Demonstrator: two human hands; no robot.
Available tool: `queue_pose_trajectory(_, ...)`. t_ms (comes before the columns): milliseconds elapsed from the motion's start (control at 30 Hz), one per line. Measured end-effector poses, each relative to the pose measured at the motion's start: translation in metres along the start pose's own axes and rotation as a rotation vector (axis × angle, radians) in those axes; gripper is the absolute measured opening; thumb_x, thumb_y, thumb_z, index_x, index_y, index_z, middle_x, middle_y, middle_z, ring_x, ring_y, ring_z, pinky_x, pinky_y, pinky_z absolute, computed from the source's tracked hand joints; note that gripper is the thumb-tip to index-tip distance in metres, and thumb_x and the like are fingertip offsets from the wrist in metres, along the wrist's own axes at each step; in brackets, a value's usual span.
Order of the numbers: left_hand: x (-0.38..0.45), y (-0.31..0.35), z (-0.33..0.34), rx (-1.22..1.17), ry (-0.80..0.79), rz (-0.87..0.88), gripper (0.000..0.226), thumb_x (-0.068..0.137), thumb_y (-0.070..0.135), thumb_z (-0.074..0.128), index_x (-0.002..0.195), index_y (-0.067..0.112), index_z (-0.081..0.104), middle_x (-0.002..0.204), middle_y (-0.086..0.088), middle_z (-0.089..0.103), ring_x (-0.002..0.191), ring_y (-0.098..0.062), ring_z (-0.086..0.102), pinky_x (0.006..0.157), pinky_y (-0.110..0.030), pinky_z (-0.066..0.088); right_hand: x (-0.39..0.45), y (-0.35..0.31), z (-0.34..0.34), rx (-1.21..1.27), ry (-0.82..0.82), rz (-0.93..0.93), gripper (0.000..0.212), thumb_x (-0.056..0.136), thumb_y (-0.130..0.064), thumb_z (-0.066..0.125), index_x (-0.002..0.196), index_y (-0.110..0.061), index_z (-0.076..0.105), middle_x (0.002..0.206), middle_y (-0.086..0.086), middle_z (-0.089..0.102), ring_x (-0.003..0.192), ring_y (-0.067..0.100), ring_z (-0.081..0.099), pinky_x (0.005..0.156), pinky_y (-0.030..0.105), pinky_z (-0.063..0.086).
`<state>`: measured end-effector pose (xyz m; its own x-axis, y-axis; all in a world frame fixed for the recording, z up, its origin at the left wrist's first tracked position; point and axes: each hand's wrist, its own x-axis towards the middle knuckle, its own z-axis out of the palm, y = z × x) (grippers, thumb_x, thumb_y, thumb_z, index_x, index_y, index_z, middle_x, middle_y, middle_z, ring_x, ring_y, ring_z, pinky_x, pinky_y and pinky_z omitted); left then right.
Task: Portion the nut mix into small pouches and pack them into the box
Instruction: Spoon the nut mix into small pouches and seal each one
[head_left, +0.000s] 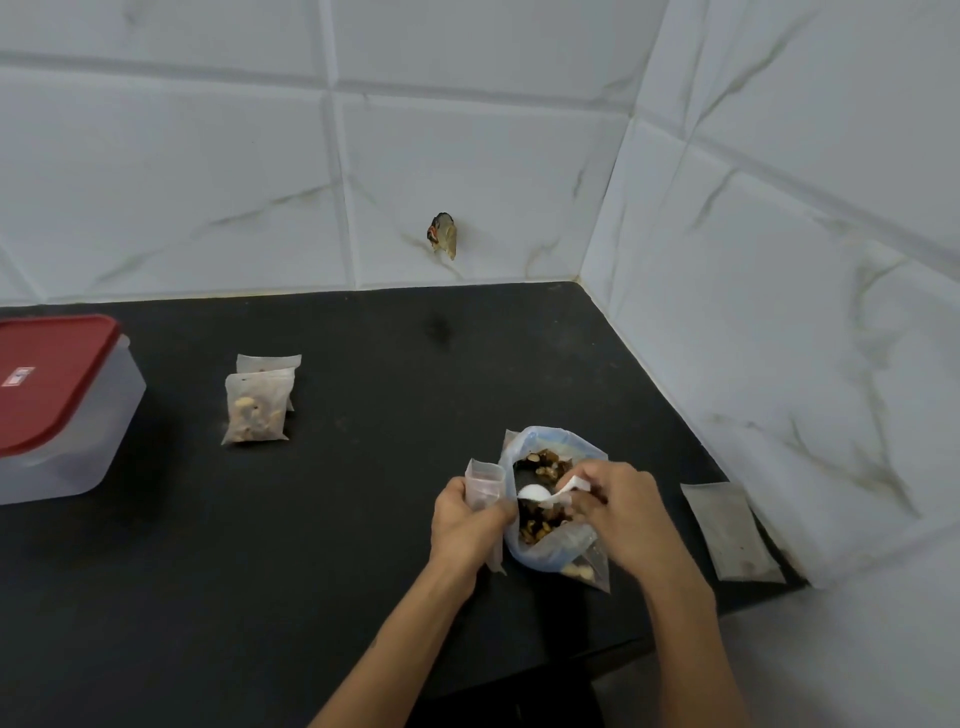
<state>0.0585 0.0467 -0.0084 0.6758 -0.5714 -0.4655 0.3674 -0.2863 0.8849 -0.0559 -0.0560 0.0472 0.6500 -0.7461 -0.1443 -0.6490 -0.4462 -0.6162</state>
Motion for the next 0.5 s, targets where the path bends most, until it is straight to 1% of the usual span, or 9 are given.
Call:
queue_pose_trajectory(100, -0.001, 0.002, 0.0, 0.013, 0.014, -0.003, 0.031, 0.075, 0.005, 0.072, 0.102, 0.011, 0.058, 0.097, -0.009, 0.067, 0.089, -0.019, 0.066, 0.068, -0.029, 0.053, -0.003, 0.001, -0.005, 0.006, 0.193, -0.022, 0.017, 0.09, -0.016, 0.059, 0.106, -0.019, 0.065, 0.1, 0.0, 0.066, 0.091, 0.008, 0.06, 0.073, 0.015, 0.048)
queue_pose_trajectory(167, -0.002, 0.0, -0.001, 0.042, 0.014, -0.006, 0.032, 0.073, 0.008, 0.073, 0.1, 0.012, 0.058, 0.097, -0.008, 0.067, 0.09, -0.02, 0.066, 0.074, -0.033, 0.055, -0.001, 0.001, -0.002, -0.022, 0.249, -0.011, 0.024, 0.092, -0.016, 0.057, 0.115, -0.022, 0.061, 0.105, 0.002, 0.065, 0.093, 0.01, 0.06, 0.075, 0.019, 0.05)
queue_pose_trajectory(233, -0.004, -0.001, 0.0, 0.066, 0.014, -0.014, 0.033, 0.07, 0.01, 0.075, 0.098, 0.014, 0.058, 0.098, -0.008, 0.067, 0.091, -0.021, 0.066, 0.082, -0.041, 0.057, -0.001, -0.002, 0.005, -0.056, 0.226, -0.004, 0.029, 0.093, -0.014, 0.054, 0.12, -0.025, 0.059, 0.109, 0.003, 0.064, 0.096, 0.01, 0.06, 0.078, 0.02, 0.05)
queue_pose_trajectory(300, -0.006, -0.001, 0.0, 0.072, 0.008, -0.022, 0.033, 0.07, 0.009, 0.074, 0.098, 0.014, 0.058, 0.098, -0.009, 0.067, 0.091, -0.022, 0.066, 0.085, -0.044, 0.056, -0.002, -0.006, 0.013, -0.078, 0.19, -0.006, 0.025, 0.093, -0.012, 0.054, 0.114, -0.023, 0.062, 0.11, 0.002, 0.063, 0.093, 0.008, 0.058, 0.078, 0.018, 0.05)
queue_pose_trajectory(367, -0.007, -0.001, 0.001, 0.052, -0.001, -0.029, 0.03, 0.072, 0.007, 0.073, 0.098, 0.013, 0.058, 0.098, -0.01, 0.067, 0.091, -0.021, 0.066, 0.082, -0.04, 0.057, -0.002, -0.011, 0.015, -0.086, 0.164, -0.004, 0.02, 0.092, -0.011, 0.055, 0.107, -0.022, 0.064, 0.109, 0.002, 0.063, 0.091, 0.006, 0.056, 0.076, 0.018, 0.05)
queue_pose_trajectory(433, -0.009, -0.002, 0.002, 0.033, 0.0, -0.04, 0.031, 0.073, 0.004, 0.072, 0.099, 0.012, 0.059, 0.098, -0.01, 0.066, 0.09, -0.021, 0.065, 0.075, -0.034, 0.056, -0.001, -0.013, 0.013, -0.111, 0.125, 0.029, 0.018, 0.092, -0.012, 0.055, 0.105, -0.021, 0.065, 0.11, 0.002, 0.061, 0.092, 0.008, 0.057, 0.073, 0.017, 0.049)
queue_pose_trajectory(500, -0.01, -0.002, 0.003, -0.008, -0.005, -0.049, 0.034, 0.072, -0.001, 0.07, 0.104, 0.008, 0.06, 0.098, -0.012, 0.067, 0.091, -0.022, 0.066, 0.071, -0.032, 0.055, 0.001, -0.013, 0.009, -0.14, 0.077, 0.072, 0.018, 0.092, -0.013, 0.055, 0.104, -0.021, 0.066, 0.11, 0.001, 0.06, 0.09, 0.007, 0.055, 0.07, 0.016, 0.046)
